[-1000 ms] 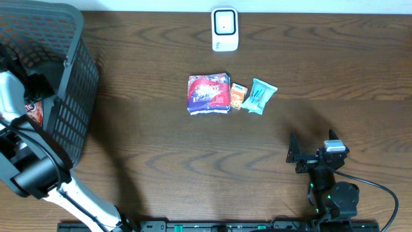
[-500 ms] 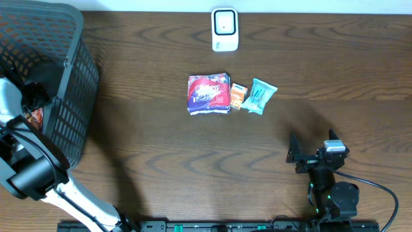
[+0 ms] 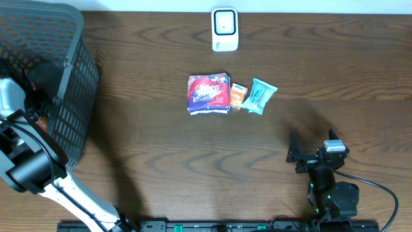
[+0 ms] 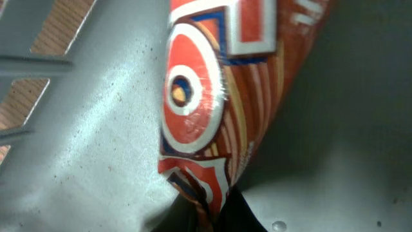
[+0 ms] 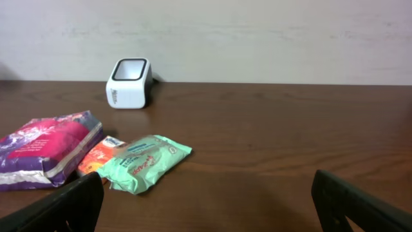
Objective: Scan the item barcode
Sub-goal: 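Reach the left gripper into the basket and grasp the red Top snack bar, then carry the red Top bar and place it between the packages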
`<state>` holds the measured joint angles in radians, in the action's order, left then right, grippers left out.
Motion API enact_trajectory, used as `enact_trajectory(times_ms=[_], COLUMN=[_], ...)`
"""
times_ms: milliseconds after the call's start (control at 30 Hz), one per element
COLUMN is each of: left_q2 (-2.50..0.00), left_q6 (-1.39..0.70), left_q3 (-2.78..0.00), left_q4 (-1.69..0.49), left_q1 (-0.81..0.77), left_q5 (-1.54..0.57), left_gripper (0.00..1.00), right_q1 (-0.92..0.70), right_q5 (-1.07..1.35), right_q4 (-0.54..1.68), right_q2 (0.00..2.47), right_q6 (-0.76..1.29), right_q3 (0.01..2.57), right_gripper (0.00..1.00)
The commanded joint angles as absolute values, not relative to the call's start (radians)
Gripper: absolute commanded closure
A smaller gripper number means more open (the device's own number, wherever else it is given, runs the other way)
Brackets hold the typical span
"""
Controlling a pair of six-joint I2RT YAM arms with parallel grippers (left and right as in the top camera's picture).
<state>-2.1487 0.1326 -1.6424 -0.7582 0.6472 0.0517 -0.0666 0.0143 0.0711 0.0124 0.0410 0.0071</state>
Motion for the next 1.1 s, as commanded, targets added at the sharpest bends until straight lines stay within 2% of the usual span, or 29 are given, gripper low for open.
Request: enact_trajectory(times_ms=[0,200,467,667,800,1067], left_q2=[-2.16,-1.998,-1.649,-1.452,-1.407,-1.47], left_q6=[0.133,0.013,-0.092,-0.281,-0.478,-0.473], left_q3=[-1.641,-1.709,-1.713,-1.713,-1.713,-1.695], left_q4=[-0.805,-0.856,-0.75,-0.64,-0.619,-0.649], left_q1=[0.651,0.646,0.608,0.532,0.417,0.057], left_q5=[0.052,0.046,-0.097,-0.319,-0.498,-0.531], left_gripper=[0.92,0.93,0.93,0.93,0.93,0.92], right_q1=[-0.06,-0.06,-0.06,-0.06,-0.06,-0.06], right_q5=[0.017,0.017,0.017,0.017,0.017,0.017], right_q4=[0.075,0.075,0.075,0.075,0.075,0.075], right_q2=[0.009,0.009,0.009,0.009,0.009,0.009], right_q6=[0.047,0.048,0.047,0.047,0.047,0.047], right_q3=[0.006,0.006,0.006,0.006,0.006,0.006], right_gripper=[0.01,0.01,0.01,0.01,0.01,0.01])
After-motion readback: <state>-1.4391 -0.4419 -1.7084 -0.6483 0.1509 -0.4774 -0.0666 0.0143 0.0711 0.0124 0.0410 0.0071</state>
